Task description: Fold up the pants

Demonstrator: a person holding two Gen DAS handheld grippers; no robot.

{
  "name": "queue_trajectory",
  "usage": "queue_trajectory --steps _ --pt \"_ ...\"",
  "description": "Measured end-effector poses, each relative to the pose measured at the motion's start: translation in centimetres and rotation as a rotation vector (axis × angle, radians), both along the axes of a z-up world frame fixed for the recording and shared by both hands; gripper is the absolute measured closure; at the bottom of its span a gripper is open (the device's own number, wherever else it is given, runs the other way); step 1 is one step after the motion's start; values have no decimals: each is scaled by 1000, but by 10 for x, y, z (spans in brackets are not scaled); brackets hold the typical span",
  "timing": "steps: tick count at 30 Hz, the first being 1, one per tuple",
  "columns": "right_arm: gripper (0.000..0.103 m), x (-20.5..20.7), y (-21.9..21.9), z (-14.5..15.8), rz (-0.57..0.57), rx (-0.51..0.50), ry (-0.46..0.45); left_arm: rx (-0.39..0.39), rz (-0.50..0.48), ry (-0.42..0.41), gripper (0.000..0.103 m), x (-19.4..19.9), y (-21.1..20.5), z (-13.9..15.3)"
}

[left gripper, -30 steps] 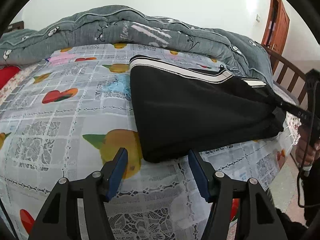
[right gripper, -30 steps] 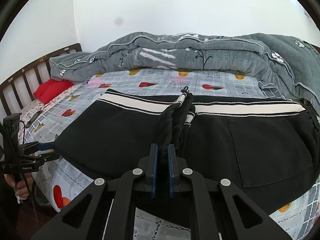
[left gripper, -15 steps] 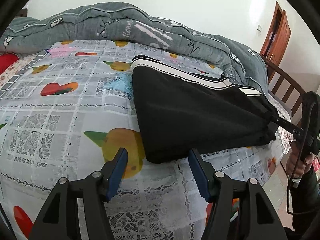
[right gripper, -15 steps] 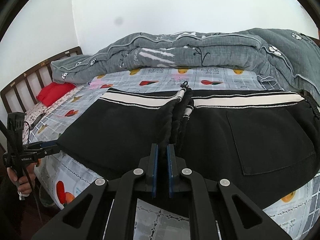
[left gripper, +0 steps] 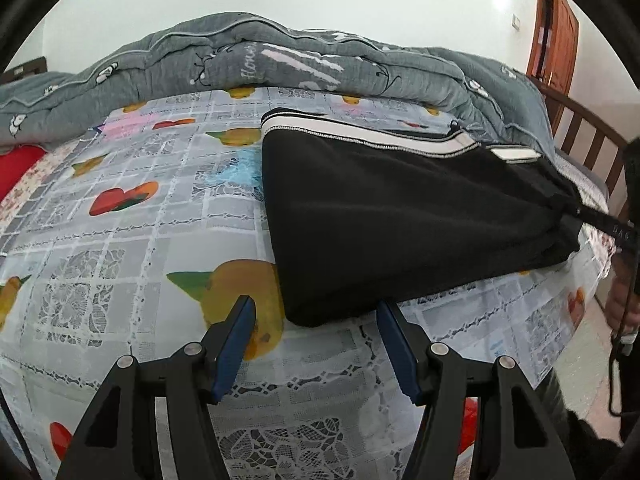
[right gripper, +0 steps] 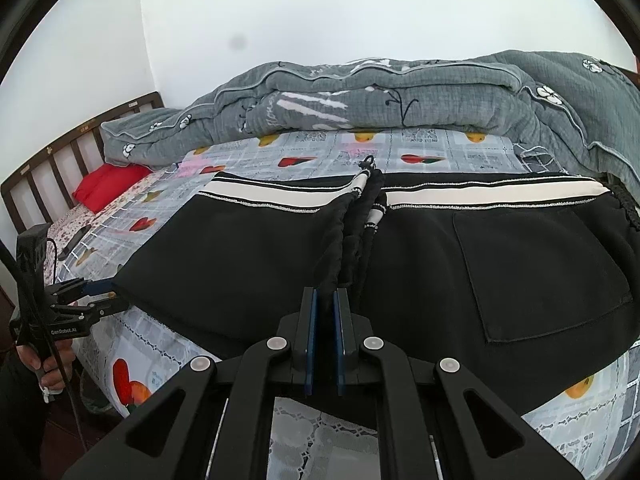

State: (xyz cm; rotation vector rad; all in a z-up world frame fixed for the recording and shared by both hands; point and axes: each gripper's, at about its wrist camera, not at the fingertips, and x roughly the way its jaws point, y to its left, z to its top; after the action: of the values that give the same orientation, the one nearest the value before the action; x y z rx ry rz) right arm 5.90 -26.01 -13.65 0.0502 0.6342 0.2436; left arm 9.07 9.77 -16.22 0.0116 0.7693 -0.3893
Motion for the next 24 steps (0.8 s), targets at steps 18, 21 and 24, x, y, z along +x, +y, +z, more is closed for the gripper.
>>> queue_trajectory --steps 18,21,24 --pt "95 -1 0 -12 12 -19 51 -51 -8 14 42 2 5 -2" --pt "95 -1 1 -10 19 -33 65 -57 -4 17 42 3 5 -2" --pt "95 1 2 -6 27 -55 83 -49 -3 17 42 2 4 -2"
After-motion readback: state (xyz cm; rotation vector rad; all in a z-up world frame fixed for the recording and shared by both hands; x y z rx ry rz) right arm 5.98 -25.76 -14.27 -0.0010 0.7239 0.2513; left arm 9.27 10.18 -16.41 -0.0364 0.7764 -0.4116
